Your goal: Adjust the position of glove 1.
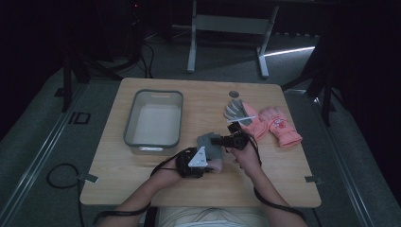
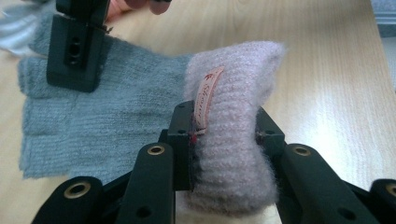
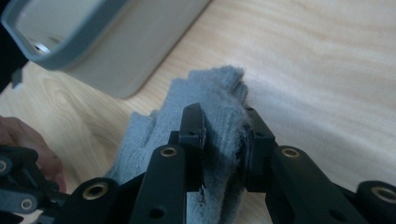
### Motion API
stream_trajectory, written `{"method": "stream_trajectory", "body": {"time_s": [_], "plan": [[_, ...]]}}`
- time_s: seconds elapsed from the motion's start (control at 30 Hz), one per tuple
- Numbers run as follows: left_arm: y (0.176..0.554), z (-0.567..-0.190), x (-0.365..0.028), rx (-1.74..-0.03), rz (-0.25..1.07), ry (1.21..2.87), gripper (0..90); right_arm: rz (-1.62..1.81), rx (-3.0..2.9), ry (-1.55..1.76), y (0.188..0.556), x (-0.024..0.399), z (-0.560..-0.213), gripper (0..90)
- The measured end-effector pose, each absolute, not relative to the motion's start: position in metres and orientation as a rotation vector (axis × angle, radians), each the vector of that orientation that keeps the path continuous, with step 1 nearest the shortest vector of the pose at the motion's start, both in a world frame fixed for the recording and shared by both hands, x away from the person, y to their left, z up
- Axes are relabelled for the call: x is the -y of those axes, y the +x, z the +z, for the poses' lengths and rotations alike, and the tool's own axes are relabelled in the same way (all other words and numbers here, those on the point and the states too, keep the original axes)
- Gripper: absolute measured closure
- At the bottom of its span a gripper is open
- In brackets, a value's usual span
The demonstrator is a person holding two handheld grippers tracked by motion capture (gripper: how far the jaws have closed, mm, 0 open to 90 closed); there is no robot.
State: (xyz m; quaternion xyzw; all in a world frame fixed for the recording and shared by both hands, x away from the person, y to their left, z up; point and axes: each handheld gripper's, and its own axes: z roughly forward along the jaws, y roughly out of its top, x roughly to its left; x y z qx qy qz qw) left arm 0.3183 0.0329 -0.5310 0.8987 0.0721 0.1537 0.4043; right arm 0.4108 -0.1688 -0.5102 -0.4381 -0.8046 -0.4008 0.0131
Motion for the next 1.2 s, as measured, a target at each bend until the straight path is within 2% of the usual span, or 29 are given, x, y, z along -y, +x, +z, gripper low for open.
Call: {"method": "stream_trajectory", "body": {"time_s": [0.33, 0.6, 1.2], "plan": [[0.326, -0.491, -0.033, -0.107, 0.494, 2.286, 67.4, -1.35, 2.497, -1.355, 0.418, 0.173, -0.478, 74.7], [0.336, -0.467, -0.044, -0.102, 0.502, 2.301, 67.4, -1.4, 2.5, -1.325, 0.426, 0.163, -0.455, 74.7], [0.36, -0.445, -0.1, -0.118, 0.504, 2.31, 67.3, -1.42, 2.553, -1.252, 0.449, 0.108, -0.428, 74.7]]}}
